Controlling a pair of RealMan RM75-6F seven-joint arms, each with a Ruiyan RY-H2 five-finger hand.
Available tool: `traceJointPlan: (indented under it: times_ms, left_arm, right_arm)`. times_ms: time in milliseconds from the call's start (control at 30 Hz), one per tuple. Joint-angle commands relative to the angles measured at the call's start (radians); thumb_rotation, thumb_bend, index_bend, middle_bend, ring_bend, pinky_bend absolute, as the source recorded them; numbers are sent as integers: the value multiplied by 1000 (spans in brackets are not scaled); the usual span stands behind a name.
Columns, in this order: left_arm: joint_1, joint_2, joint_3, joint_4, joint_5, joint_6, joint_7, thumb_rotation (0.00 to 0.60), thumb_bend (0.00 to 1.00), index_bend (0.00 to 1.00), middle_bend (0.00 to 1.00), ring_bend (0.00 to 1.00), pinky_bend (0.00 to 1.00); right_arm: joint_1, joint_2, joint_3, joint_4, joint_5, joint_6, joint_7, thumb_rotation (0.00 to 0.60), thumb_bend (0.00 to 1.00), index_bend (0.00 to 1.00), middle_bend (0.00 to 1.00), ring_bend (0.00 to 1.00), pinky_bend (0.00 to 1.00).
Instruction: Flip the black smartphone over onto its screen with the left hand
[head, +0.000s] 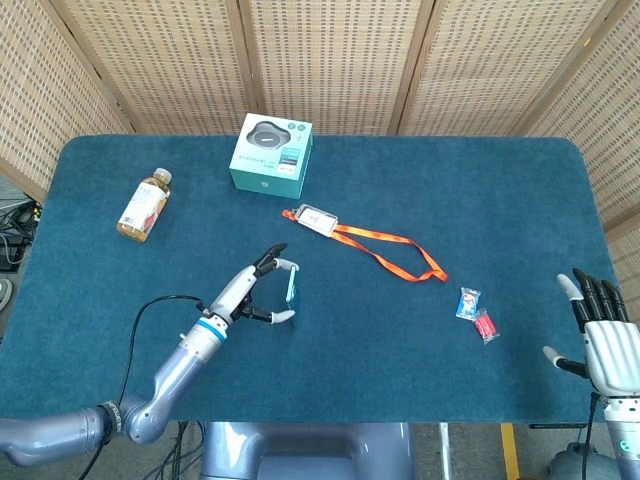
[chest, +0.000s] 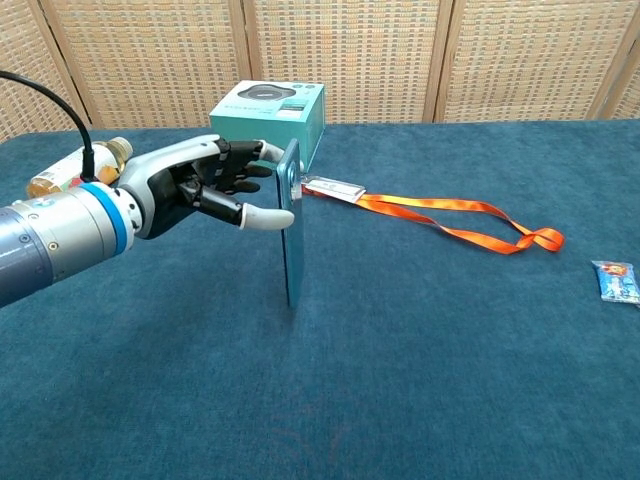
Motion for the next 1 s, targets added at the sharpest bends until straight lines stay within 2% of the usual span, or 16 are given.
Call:
traceJointPlan:
  times_ms: [33,233,467,500,567,633,700,900,1000]
  left_arm:
    - [13,-29,21,64,43,-18,-93,600,195,610,0,0,0]
    - [38,-40,52,143,102,-18,-240,600,204,604,0,0,0]
    - [81,4,109,184,179,22,-328,600,205,562,0,0,0]
    - [88,8,117,194,187,28,-343,600,207,533,0,0,0]
    - [108,18,137,212,217,59,-387,600,202,406,0,0,0]
    - [124,26,153,231,246,90,-428,600,153,135,0,0,0]
    - [139,34,168,251,273,125,-456,600,107,10,0,0,0]
    - [188,107,210,265,346,243,-491,597,65,0,0,0,0]
    - [207,178,215,238,373,306,-437,595,58,0,0,0,0]
  right_arm:
    - [0,-1,-1,-1,-1,0,-3,600,0,0,0,0,0]
    - [0,-7,-6,-4,-7,0,-23,600,0,0,0,0,0]
    - [1,-13,-10,-8,-13,0,-43,600,0,0,0,0,0]
    - [1,-14,-10,-9,-13,0,-44,600,0,0,0,0,0]
    - [0,-14,-10,-10,-14,3,-46,600,0,0,0,0,0]
    - [0,-14,-10,-11,-14,5,-47,600,0,0,0,0,0]
    - [0,-14,-10,-12,-15,5,-49,600,0,0,0,0,0]
    - [-2,-13,-12,-16,-18,7,-50,600,0,0,0,0,0]
    - [-3,-11,-10,-18,-14,10,-45,600,0,0,0,0,0]
